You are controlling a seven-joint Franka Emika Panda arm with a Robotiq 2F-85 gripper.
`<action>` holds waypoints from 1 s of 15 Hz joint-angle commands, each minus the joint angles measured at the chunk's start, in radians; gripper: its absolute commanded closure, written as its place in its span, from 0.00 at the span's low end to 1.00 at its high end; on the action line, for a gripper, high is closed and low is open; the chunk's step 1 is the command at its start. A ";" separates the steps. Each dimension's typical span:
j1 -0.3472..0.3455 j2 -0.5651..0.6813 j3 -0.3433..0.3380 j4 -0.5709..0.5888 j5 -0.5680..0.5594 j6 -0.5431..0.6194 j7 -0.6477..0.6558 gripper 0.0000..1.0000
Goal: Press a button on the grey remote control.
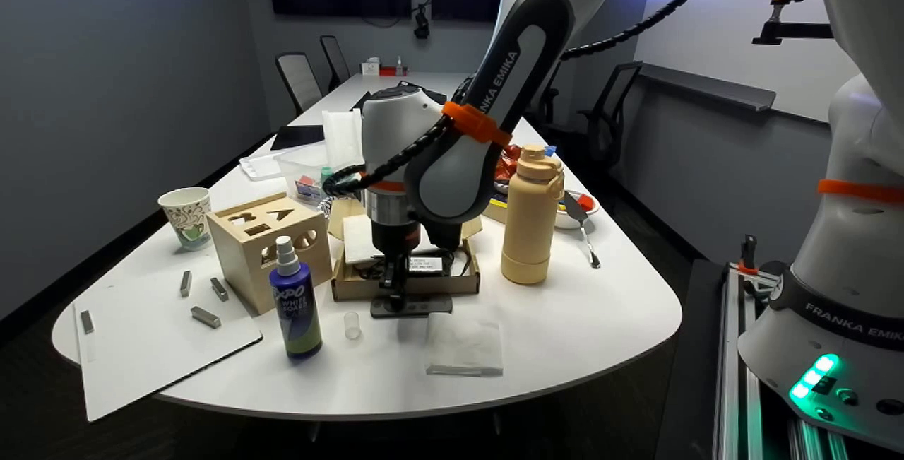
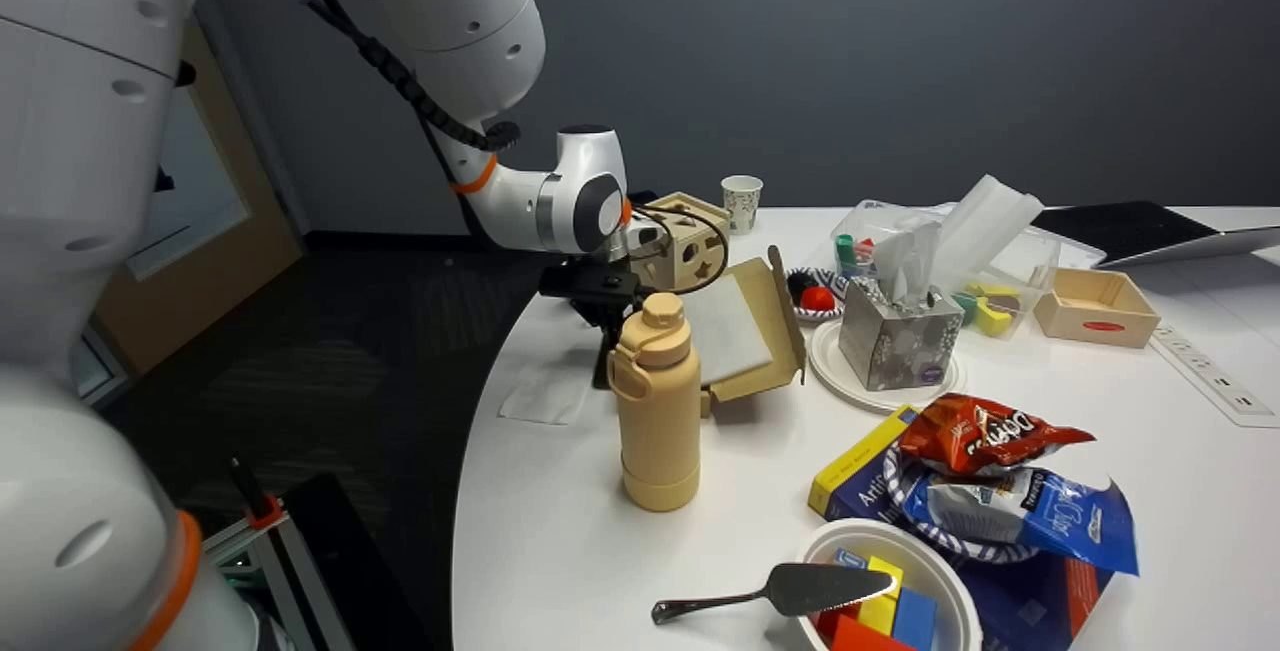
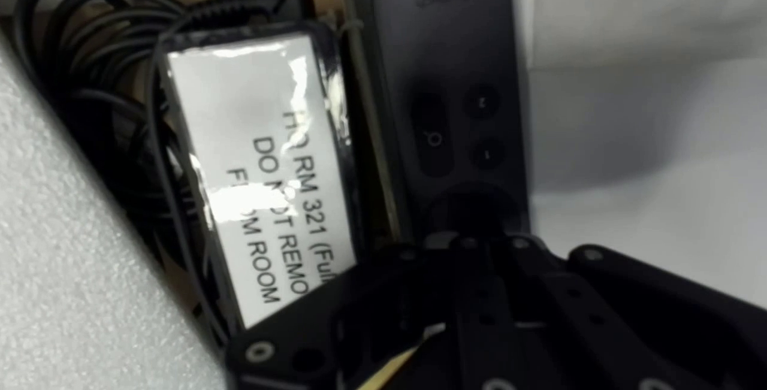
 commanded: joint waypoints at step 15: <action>0.067 -0.128 -0.031 -0.004 -0.064 -0.118 0.072 1.00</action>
